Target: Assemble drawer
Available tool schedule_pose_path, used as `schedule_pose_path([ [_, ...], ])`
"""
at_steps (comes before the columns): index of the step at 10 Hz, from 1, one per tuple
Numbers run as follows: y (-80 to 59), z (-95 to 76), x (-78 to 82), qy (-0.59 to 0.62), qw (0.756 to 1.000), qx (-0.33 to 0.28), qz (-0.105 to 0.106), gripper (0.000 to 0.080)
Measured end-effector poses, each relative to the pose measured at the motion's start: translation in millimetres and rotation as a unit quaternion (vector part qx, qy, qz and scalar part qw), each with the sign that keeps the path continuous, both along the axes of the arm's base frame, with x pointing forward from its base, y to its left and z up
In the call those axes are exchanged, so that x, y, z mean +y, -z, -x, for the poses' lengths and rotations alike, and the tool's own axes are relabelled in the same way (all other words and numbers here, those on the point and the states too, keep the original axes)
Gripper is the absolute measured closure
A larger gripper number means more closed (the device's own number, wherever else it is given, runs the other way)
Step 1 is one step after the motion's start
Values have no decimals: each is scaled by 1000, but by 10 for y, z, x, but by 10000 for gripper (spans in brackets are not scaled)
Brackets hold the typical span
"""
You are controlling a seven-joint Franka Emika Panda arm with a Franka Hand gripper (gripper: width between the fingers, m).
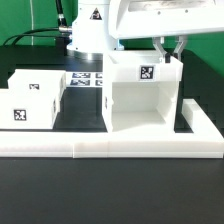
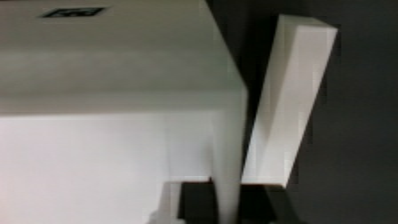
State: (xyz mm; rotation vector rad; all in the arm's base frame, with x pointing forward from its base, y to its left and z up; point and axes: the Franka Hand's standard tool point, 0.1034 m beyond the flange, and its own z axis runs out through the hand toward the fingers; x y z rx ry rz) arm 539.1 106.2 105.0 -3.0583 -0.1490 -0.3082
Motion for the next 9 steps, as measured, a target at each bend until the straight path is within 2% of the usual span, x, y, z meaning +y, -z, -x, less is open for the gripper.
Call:
schedule_pose_path([
  [3,9,-1,9,5,1000,0,-1,762],
  [4,10,-63,54,32,999,-9,-10,762],
  [6,1,-348,15,31,999,-23,-13,762],
  [7,-6,-431,10,34,999,-28,-14,762],
  [9,-13,-415,24,36,999,-27,-15,762],
])
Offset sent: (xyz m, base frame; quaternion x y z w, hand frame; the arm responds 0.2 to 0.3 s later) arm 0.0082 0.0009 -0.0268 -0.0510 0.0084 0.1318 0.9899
